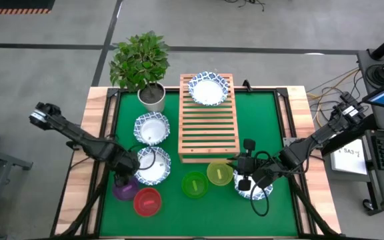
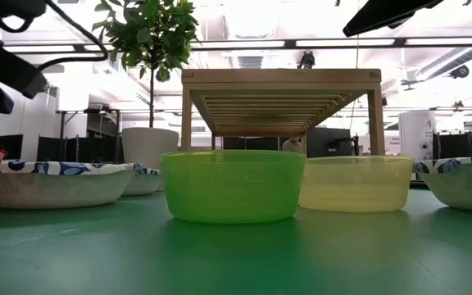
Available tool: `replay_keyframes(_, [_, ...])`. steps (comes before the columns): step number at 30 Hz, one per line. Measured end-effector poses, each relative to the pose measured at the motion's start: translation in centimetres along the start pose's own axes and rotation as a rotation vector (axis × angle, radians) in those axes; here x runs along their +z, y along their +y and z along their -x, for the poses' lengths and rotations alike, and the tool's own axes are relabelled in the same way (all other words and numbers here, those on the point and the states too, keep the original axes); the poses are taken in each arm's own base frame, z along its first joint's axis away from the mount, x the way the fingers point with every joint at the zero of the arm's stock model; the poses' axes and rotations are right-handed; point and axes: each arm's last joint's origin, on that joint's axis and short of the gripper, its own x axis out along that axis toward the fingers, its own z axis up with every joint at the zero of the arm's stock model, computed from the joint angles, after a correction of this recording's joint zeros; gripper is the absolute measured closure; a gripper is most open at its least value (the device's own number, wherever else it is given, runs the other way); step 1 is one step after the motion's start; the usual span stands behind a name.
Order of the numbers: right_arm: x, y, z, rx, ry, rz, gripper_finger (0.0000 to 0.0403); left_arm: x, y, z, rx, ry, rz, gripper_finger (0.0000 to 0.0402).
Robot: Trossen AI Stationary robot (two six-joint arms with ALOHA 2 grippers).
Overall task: Place and stack bowls onto a shelf
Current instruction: Put the violet bowl on the shelf
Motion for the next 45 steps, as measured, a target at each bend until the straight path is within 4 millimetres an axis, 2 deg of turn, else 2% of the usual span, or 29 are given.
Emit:
replay_keyframes(9, [0.0,0.0,0.0,-0.016,-0.004,0.001,0.0339,0.9,-1.8,-1.9,0.035,-0.004,-0.046,0.023])
replay_keyframes(15, [0.0,0.0,0.0,-0.014,-0.004,-0.01,0.0339,1.4,-2.1,-3.2,0.096,0.048,-0.035,0.0251])
replay_keyframes(19, [0.0,0.0,0.0,-0.012,-0.003,-0.026,0.0339,1.5,-2.2,-3.6,0.113,0.065,-0.054,0.0287])
replay_keyframes(25, [0.0,0.0,0.0,-0.006,-0.001,-0.051,0.0339,1.4,-2.2,-3.4,0.093,0.073,-0.064,0.0386])
replay_keyframes(30, [0.0,0.0,0.0,-0.005,-0.001,-0.052,0.0339,1.0,-2.1,-2.8,0.045,0.088,-0.066,0.0397])
replay_keyframes(33, [0.0,0.0,0.0,-0.004,-0.001,-0.052,0.0339,0.7,-2.2,-2.0,-0.008,0.094,-0.063,0.04])
replay_keyframes(37, [0.0,0.0,0.0,-0.004,-0.001,-0.052,0.0339,0.6,-2.6,0.0,-0.067,0.049,-0.075,0.0401])
replay_keyframes(42, [0.0,0.0,0.0,-0.002,-0.001,-0.058,0.0339,0.2,-2.8,4.1,-0.111,-0.016,-0.063,0.0401])
replay_keyframes(45, [-0.2,0.3,0.2,0.033,0.013,-0.044,0.0339,0.0,-3.1,7.4,-0.152,-0.123,-0.03,0.0401])
